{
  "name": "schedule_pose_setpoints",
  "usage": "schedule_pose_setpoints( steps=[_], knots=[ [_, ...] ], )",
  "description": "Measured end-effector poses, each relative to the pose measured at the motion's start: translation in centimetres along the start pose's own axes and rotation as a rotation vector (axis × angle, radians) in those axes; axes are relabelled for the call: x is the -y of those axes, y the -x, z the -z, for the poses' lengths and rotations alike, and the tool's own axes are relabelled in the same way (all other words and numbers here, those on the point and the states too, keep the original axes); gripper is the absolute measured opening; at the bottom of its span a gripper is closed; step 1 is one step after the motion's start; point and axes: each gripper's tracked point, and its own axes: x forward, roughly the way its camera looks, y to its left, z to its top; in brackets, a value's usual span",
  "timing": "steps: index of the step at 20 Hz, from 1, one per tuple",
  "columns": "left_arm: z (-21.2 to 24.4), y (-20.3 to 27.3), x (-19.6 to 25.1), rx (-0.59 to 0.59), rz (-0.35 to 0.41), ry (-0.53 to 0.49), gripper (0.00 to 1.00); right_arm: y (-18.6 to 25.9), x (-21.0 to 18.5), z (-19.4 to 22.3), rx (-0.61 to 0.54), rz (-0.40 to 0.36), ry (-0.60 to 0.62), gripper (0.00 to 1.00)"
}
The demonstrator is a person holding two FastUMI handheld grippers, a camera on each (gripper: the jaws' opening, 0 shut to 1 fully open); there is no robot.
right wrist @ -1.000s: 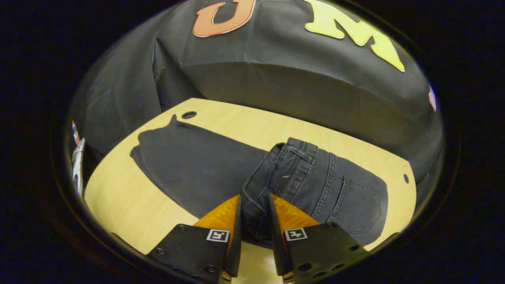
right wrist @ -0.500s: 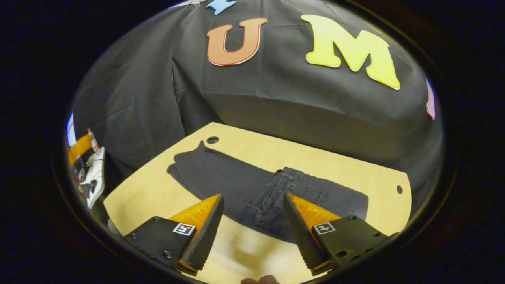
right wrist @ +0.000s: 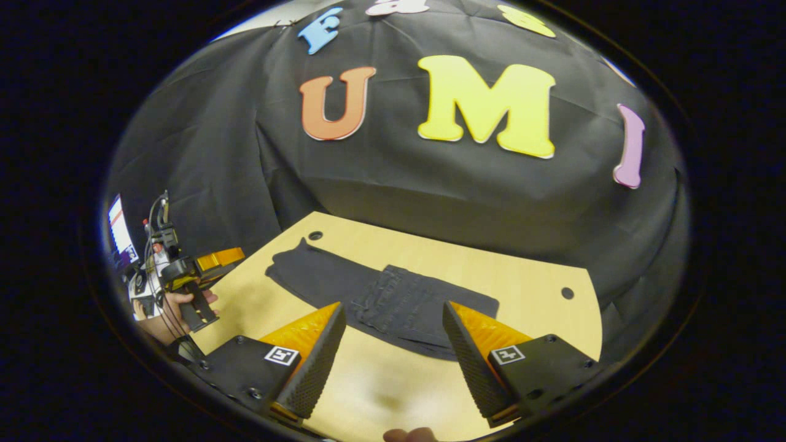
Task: Grasp the waist and the cuffs of the jeans and fold them to make the two legs overlap; first hold the waist and fold one-third of the jeans toward the cuffs, then hold the cuffs and fold the remaining one-third in the same direction to finish folding.
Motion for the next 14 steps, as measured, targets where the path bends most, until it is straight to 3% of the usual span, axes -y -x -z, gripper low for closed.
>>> schedule_pose_setpoints(
  steps=[3,6,10,14],
  knots=[
    [2.3,-3.0,-2.2,-0.082,-0.032,0.264,0.99,1.8,3.5,0.6,-0.018,0.063,-0.017,0.96],
    [3.2,-5.3,-3.9,-0.109,-0.068,0.441,0.98,2.7,5.1,1.8,-0.045,0.095,-0.03,0.97],
    [2.2,-7.8,-4.4,-0.092,-0.072,0.571,0.97,3.3,6.0,1.8,-0.053,0.108,-0.028,0.96],
    [1.4,-9.1,-5.0,-0.078,-0.1,0.593,0.96,3.0,5.8,1.3,-0.051,0.1,-0.054,0.97]
  ],
)
